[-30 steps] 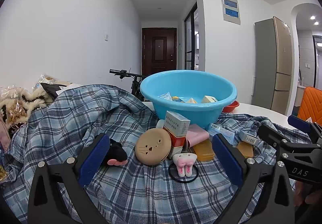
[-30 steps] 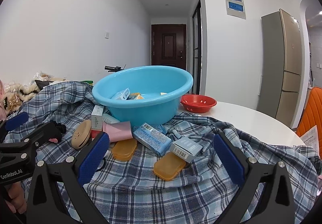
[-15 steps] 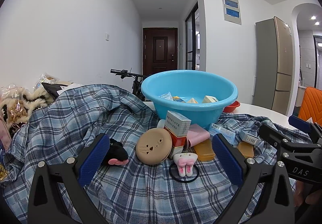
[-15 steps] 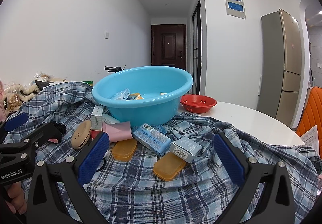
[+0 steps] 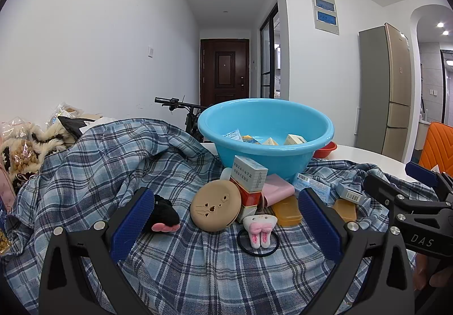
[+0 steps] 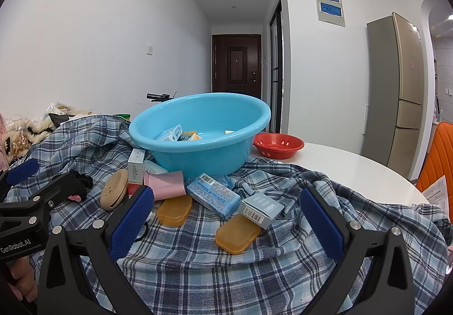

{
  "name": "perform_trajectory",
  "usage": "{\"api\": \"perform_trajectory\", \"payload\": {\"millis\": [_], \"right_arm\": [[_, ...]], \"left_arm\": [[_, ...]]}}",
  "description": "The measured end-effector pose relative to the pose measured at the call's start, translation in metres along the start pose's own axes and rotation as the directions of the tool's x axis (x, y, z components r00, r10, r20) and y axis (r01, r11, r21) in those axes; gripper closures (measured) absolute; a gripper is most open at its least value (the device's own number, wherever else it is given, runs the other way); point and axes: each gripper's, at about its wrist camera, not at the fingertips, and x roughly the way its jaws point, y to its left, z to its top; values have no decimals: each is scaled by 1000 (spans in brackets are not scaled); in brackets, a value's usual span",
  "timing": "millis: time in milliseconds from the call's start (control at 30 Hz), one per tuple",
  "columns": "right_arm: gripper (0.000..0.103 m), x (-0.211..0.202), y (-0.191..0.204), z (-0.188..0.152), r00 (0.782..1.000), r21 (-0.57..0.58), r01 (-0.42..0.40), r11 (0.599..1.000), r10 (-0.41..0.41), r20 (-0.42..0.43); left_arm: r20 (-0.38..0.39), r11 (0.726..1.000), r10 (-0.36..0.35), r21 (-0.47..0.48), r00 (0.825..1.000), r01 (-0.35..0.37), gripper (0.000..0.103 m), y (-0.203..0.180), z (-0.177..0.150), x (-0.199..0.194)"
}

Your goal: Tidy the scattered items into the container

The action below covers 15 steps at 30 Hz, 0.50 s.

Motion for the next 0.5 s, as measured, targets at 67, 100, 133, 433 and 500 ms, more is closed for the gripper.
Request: {"api": "perform_trajectory", "payload": {"millis": [67,100,133,433,500], "right_arm": [[0,0,0,0,1000,0,0,1000,0,0],[0,0,0,0,1000,0,0,1000,0,0],[0,0,0,0,1000,0,0,1000,0,0],[0,0,0,0,1000,0,-1,1000,1,0],[0,0,0,0,1000,0,0,1000,0,0]], "left_arm": [[1,1000,13,-5,1000,-13,0,1,0,0],[1,1000,19,-8,1000,-19,0,2,0,-1],[1,1000,20,-10,1000,-20,0,2,0,-1],[0,1000,10,-3,1000,-10,0,2,-1,-1],[0,1000,9,-3,1000,-9,0,1,-1,-1]]}}
